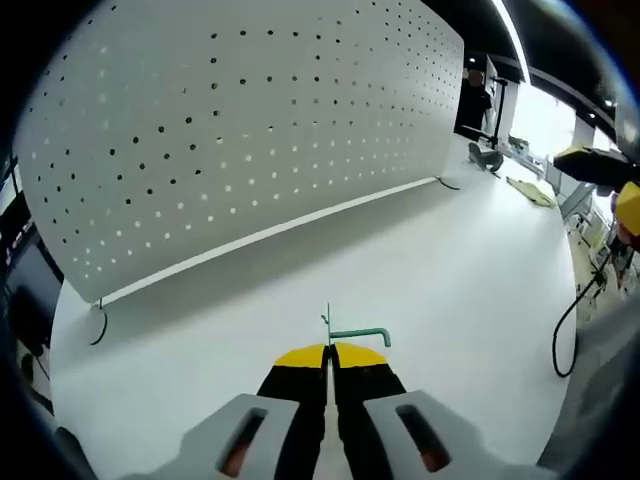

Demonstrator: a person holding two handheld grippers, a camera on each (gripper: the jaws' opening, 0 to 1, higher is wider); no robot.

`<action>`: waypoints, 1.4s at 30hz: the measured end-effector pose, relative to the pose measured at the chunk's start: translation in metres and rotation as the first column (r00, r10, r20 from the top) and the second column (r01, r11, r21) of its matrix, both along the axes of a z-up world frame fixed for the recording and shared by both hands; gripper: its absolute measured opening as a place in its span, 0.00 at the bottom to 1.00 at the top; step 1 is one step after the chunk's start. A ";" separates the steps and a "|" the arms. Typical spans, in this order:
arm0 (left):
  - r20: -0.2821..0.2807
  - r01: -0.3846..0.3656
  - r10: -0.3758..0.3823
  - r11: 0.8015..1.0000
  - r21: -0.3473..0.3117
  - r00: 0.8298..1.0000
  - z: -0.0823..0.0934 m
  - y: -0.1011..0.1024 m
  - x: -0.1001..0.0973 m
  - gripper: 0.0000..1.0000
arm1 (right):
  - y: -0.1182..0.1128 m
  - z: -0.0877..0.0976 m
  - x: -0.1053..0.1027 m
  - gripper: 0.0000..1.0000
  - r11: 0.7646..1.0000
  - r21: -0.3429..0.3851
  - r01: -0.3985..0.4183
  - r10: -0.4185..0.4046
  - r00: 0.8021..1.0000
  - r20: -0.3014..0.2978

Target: Insert the hook assembly into the mounting plate slot until the hook locks in place.

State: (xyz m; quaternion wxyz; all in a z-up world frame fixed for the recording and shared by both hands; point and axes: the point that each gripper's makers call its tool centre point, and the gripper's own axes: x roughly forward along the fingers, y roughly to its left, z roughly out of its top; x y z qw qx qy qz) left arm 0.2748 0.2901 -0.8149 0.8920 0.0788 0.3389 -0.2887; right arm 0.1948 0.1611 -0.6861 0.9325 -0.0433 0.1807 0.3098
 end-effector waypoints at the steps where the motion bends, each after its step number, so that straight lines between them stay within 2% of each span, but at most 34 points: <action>1: 0.003 -0.001 0.001 1.000 -0.003 1.000 0.002 0.000 -0.001 0.02 | 0.000 0.001 0.000 0.42 1.000 -0.002 0.000 0.000 1.000 0.007; 4: 0.017 0.001 -0.001 1.000 -0.016 1.000 0.007 0.000 -0.002 0.02 | 0.004 0.002 -0.002 0.42 1.000 0.007 -0.017 0.017 1.000 -0.004; 16: 0.057 0.015 -0.010 0.997 -0.081 0.998 0.038 -0.002 -0.016 0.02 | 0.021 0.005 -0.010 0.42 0.998 0.024 -0.061 0.061 0.998 0.012; 23: 0.078 0.040 -0.032 0.995 -0.096 0.996 0.054 -0.006 -0.036 0.02 | 0.036 0.001 -0.019 0.42 0.995 0.035 -0.096 0.096 0.995 0.004; 26: 0.054 0.047 -0.040 0.990 -0.136 0.998 0.057 -0.011 -0.044 0.02 | 0.040 0.001 -0.021 0.41 0.993 0.037 -0.111 0.111 0.994 0.003; 30: 0.056 0.059 -0.053 0.990 -0.129 0.997 0.058 -0.013 -0.053 0.02 | 0.044 0.001 -0.026 0.41 0.991 0.038 -0.127 0.127 0.992 0.005; 32: 0.069 0.060 -0.053 0.993 -0.102 0.996 0.060 -0.012 -0.057 0.02 | 0.045 0.001 -0.028 0.41 0.990 0.038 -0.136 0.136 0.991 0.005; 36: 0.046 0.049 -0.043 0.986 -0.161 0.998 0.067 -0.016 -0.067 0.02 | 0.047 -0.002 -0.033 0.41 0.989 0.024 -0.146 0.146 0.989 0.002; 42: 0.036 0.058 -0.052 0.980 -0.193 0.998 0.077 -0.021 -0.080 0.02 | 0.050 -0.008 -0.040 0.40 0.986 0.007 -0.164 0.164 0.986 -0.005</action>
